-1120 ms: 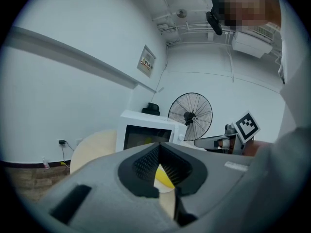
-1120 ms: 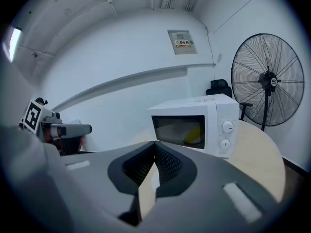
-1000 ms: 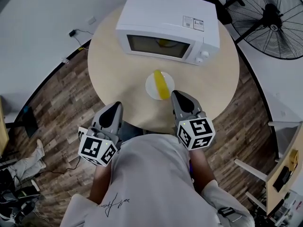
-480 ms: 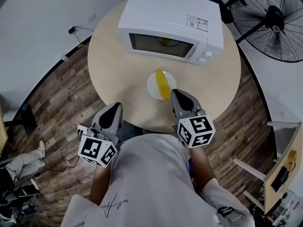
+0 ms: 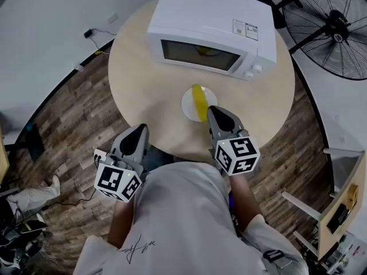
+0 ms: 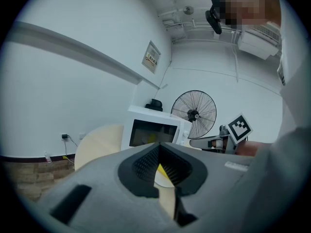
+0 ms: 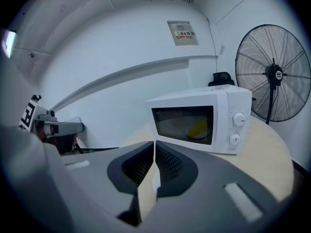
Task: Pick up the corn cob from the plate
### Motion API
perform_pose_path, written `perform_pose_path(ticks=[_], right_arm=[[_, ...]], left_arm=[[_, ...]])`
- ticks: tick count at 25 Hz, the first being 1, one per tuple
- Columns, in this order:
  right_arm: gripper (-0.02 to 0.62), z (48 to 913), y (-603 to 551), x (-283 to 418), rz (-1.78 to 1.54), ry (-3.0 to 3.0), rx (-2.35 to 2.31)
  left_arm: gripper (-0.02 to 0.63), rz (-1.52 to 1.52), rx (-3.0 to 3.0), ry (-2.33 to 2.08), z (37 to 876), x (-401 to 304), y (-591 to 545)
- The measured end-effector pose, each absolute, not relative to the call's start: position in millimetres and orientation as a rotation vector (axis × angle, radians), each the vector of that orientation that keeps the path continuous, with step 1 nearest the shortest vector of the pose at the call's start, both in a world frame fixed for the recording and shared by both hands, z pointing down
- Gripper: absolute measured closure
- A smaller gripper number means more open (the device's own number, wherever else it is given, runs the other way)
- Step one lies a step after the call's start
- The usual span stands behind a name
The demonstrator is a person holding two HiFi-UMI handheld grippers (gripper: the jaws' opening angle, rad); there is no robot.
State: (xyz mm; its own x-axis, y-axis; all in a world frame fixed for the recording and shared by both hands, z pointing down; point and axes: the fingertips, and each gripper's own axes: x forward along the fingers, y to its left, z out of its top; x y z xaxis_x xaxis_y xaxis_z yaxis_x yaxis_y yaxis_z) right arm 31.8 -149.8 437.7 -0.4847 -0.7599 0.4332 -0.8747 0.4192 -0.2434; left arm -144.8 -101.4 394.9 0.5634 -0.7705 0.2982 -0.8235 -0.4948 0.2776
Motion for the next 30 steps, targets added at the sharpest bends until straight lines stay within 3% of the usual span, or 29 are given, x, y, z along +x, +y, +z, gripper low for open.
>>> perform_pose_path(ticks=[30], right_arm=[[0.476, 509, -181, 26, 0.747, -2.268, 1.347]], left_arm=[[0.607, 0.254, 2.367, -1.273, 412, -152, -116]])
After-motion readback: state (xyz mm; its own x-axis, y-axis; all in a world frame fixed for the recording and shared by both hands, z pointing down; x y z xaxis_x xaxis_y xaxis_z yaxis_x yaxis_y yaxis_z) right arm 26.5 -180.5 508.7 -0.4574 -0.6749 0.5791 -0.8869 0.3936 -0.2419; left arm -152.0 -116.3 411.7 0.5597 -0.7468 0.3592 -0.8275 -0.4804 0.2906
